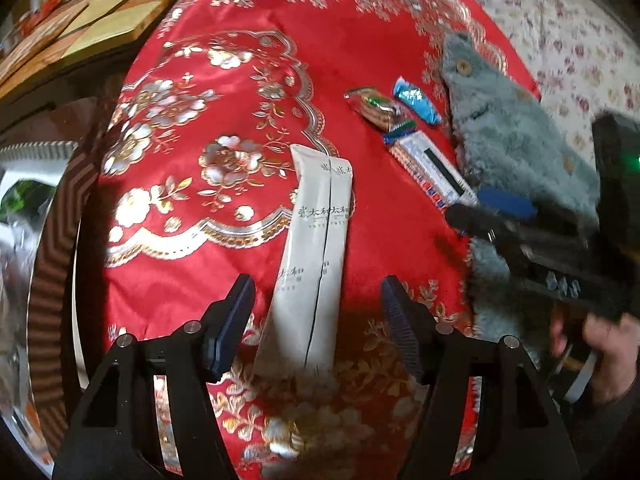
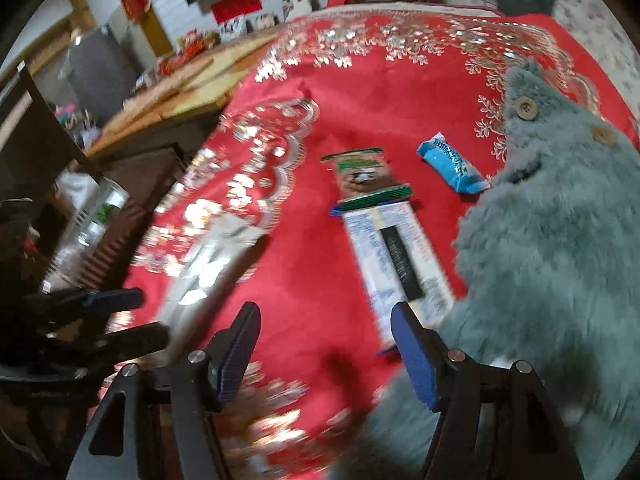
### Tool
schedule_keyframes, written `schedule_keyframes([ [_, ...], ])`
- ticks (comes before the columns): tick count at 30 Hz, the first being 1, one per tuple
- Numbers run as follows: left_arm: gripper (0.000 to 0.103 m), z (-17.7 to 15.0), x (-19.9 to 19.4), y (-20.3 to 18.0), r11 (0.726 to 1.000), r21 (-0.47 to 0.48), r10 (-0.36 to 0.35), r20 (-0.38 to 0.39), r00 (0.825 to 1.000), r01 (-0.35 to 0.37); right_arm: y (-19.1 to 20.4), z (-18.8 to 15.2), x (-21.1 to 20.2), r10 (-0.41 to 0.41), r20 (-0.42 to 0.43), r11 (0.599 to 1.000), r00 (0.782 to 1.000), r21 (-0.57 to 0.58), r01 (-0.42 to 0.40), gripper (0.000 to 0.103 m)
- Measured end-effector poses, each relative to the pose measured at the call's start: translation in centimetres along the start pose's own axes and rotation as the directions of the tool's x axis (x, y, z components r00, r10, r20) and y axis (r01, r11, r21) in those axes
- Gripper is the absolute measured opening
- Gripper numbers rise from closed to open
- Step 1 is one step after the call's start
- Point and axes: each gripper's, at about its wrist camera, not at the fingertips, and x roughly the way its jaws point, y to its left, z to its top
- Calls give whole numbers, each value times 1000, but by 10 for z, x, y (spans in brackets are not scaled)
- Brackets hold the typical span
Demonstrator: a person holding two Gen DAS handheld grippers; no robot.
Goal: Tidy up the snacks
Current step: 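Move both tools back over the bedspread toward the white packets, then grasp the white twin-stick packet with the left tool while the right tool grasps the blue-edged biscuit packet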
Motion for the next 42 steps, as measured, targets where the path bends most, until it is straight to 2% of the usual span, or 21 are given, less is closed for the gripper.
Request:
schedule_keyframes([
  [6,65,7,16,-6,999,31,12,-21,1000,-11,-22,23,42,-38,-63,999,997,-31,36,69],
  [9,65,12,23,-4,999,32,40,-10,999,-39,-24,29,50,-69,-32,995,997,-68,67,70],
  [11,65,14,30,-2,999,22,46,-27,999,-46,-27,32,55,-67,-27,996,997,-68,65,70],
  [13,65,13,32,-3,998,32,61,-12,998,-61,-27,32,62,-64,-36,996,997,-70,61,70],
  [15,65,10,32,-7,995,59,83,-6,997,-83,-24,29,68,-67,-38,994,997,-94,63,62],
  [16,64,8,32,-7,994,67,91,-5,996,-90,-22,27,66,-46,-27,995,999,-84,44,53],
  [18,42,5,31,-6,990,75,119,2,993,-119,-18,23,63,-50,-24,996,998,-74,49,53],
  [22,32,-3,23,13,999,1,42,-4,999,-42,-7,11,52,-46,-11,998,999,-51,46,53],
  [25,26,-13,10,22,999,-21,48,12,999,-48,3,1,34,-5,26,1000,1000,2,5,53],
  [27,17,-19,1,22,998,-28,55,28,998,-54,13,-7,21,7,45,1000,999,19,-8,53],
  [30,17,-28,-10,26,997,-35,65,38,997,-63,26,-20,6,36,73,999,997,31,-38,53],
  [35,17,-35,-11,39,992,-128,-7,36,999,12,36,-37,6,31,19,999,999,31,-31,53],
  [37,28,-36,-13,40,990,-143,-8,42,999,14,36,-41,2,39,21,999,999,35,-39,53],
  [39,54,-34,-11,39,988,-154,-18,31,999,22,35,-42,0,42,23,998,999,38,-43,53],
  [42,56,-31,-7,36,986,-164,17,27,999,-13,32,-42,1,54,25,997,998,49,-55,53],
])
